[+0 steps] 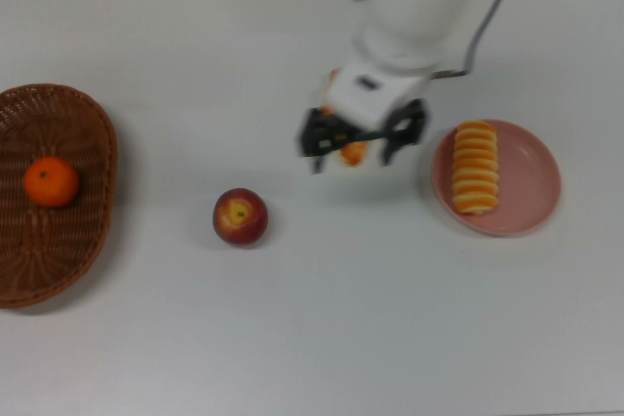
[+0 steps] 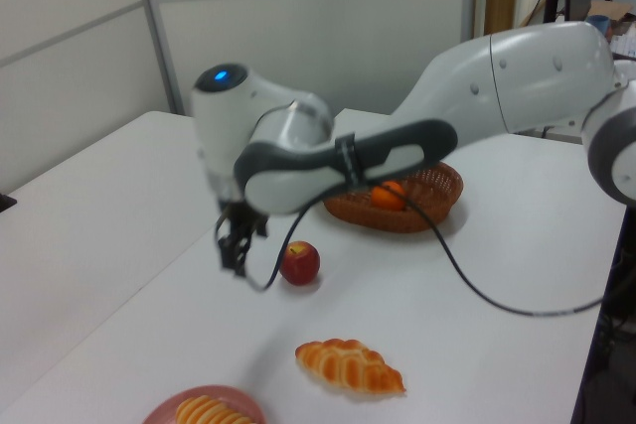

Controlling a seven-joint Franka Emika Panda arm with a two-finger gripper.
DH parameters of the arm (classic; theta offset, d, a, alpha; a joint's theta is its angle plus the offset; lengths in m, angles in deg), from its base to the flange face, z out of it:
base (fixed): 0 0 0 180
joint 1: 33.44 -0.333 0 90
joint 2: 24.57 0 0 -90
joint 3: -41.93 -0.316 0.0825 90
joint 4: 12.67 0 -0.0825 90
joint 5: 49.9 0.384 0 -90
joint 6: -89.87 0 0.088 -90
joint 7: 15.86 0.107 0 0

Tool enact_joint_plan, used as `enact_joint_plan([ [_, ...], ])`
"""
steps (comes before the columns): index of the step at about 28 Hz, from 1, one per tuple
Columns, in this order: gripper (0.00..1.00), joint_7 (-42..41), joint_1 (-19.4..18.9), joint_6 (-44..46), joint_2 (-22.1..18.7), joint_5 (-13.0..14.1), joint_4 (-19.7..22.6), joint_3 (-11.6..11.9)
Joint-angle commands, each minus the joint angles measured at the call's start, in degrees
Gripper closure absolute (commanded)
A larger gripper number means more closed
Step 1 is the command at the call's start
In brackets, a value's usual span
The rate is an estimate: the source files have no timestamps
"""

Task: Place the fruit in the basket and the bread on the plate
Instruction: 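Move the gripper to the red apple and grasp it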

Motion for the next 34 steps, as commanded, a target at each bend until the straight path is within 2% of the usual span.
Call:
enact_joint_plan([
  [1,0.0,-4.7,6.7,0.8,0.1,1.5,2.0,-0.4],
  [5,0.0,-8.0,10.8,0.5,2.6,1.4,2.0,-0.4],
  [7,0.0,-8.8,11.3,0.4,3.9,0.9,2.0,-0.4],
  [22,0.0,-9.3,11.0,-0.1,6.1,0.4,2.0,-0.4],
  [28,0.0,-8.8,10.8,-6.9,9.6,-0.5,1.9,-0.4],
  [34,0.0,-8.7,10.8,-10.5,10.8,-1.3,1.9,-0.4],
])
